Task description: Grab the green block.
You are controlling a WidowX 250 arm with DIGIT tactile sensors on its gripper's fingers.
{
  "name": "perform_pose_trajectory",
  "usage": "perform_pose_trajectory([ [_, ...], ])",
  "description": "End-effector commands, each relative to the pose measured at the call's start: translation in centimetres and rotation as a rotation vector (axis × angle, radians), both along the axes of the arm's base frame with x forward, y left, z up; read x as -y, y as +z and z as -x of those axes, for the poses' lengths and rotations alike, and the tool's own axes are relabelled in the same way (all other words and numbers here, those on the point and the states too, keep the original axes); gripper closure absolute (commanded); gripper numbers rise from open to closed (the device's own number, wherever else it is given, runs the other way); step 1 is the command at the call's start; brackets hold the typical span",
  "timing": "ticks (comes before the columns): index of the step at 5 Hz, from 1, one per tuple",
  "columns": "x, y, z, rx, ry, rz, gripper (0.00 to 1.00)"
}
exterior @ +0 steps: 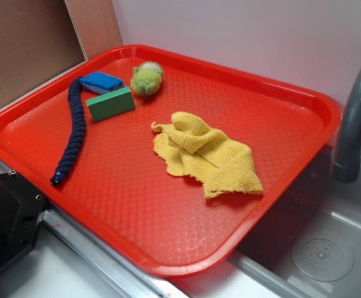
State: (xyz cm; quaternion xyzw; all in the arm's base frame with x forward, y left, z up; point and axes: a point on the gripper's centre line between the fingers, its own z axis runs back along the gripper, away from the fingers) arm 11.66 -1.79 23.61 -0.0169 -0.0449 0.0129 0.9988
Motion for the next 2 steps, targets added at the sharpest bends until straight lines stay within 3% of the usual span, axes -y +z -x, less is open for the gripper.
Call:
perform_pose_trajectory([
  [1, 0.0, 0.0, 0.0, 0.0, 0.0, 0.0, 0.0],
  [2, -0.8, -0.6, 1.5, 0.058, -0.031, -0.035, 0.0],
])
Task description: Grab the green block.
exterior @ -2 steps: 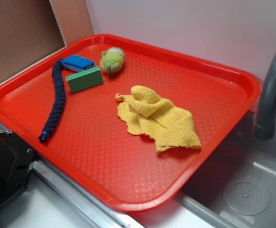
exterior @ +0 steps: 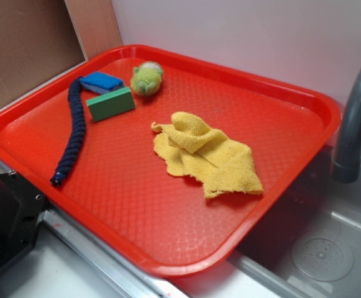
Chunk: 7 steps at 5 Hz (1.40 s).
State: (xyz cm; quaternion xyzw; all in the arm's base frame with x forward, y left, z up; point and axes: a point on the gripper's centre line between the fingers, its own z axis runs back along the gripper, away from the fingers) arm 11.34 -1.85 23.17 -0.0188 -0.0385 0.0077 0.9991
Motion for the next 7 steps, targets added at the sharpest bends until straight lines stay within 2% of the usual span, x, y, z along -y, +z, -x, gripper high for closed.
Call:
perform_pose_trajectory([
  [1, -1.7, -1.2, 1.0, 0.12, -0.064, -0.111, 0.0],
  [2, -1.8, -2.5, 0.8, 0.184, -0.131, -0.159, 0.0],
  [3, -2.5, -4.5, 0.5, 0.235, -0.215, -0.178, 0.0],
  [4, -5.1, -8.8, -4.1, 0.253, -0.217, -0.228, 0.0],
  [5, -6.0, -11.3, -5.7, 0.259, -0.22, -0.248, 0.0],
  [7, -7.4, -15.7, -8.5, 0.207, -0.24, -0.257, 0.0],
])
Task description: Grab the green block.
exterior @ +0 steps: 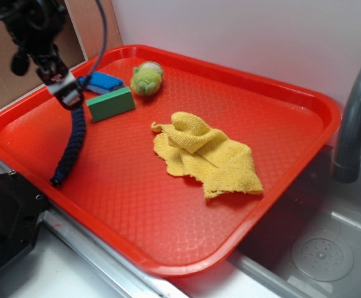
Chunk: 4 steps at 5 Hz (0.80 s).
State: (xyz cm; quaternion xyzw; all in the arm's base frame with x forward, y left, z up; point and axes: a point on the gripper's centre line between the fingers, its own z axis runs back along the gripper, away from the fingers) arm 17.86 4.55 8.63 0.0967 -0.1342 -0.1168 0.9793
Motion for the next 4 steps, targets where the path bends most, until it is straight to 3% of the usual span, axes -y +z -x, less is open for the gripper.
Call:
perform_pose_trajectory([
  [1, -1.7, -2.9, -3.1, -0.003, -0.023, -0.001, 0.0],
  [3, -2.2, -5.6, -4.9, -0.049, -0.028, 0.002, 0.0],
  [4, -2.6, -6.4, -5.4, -0.067, -0.044, 0.028, 1.0],
])
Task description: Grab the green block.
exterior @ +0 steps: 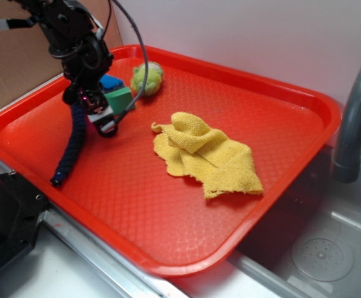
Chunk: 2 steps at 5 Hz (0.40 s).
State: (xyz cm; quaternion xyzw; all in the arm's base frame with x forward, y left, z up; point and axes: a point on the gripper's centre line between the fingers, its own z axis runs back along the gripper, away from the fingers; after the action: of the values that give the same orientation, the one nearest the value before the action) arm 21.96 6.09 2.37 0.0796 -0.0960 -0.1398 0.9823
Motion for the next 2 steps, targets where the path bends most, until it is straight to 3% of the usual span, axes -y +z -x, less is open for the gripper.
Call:
perform_pose_trajectory([
  [1, -0.85, -0.21, -1.42, 0.023, -0.023, 0.009, 1.0],
  [2, -0.52, 0.52, -0.87, 0.003, -0.014, -0.006, 1.0],
])
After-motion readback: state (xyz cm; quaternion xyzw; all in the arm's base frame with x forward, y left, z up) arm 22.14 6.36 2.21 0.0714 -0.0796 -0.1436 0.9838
